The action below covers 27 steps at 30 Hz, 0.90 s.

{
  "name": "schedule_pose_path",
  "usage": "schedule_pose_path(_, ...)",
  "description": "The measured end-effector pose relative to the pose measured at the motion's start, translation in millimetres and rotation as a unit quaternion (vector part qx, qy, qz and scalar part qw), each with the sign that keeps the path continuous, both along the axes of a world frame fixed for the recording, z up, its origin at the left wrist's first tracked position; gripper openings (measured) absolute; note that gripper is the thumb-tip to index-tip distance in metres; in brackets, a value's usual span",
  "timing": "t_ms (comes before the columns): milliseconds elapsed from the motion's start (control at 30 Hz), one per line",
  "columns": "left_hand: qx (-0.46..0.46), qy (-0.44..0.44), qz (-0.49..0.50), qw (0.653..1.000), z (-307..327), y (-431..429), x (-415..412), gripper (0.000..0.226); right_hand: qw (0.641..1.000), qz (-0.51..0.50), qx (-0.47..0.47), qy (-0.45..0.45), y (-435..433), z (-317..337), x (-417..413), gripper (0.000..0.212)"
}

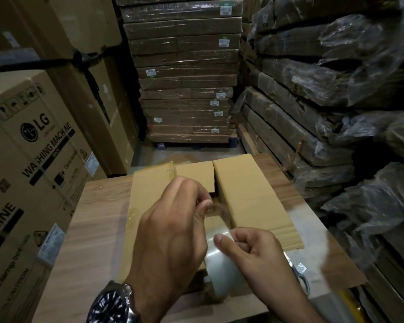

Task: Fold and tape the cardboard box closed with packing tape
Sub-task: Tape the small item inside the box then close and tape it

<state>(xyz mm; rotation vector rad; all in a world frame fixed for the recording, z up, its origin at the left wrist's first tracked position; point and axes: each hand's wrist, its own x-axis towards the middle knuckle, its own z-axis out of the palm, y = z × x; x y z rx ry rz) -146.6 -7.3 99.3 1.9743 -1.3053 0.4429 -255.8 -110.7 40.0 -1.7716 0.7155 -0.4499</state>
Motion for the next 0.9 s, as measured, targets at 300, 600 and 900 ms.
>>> schedule_pose_path(300,0.155,0.181,-0.029,0.971,6.1,1.9,14.6,0.030,0.993,0.023,0.116,-0.032,0.5,-9.2,-3.1,0.049)
schedule_pose_path(600,0.130,0.218,-0.082,0.964,-5.1,3.3,12.1,0.071,0.979,0.036,0.184,-0.083,-2.7,-3.4,-4.0,0.011)
schedule_pose_path(900,0.074,0.256,-0.123,0.956,-15.5,0.1,4.8,0.083,0.965,0.046,0.235,-0.111,-6.1,-3.5,-2.7,0.021)
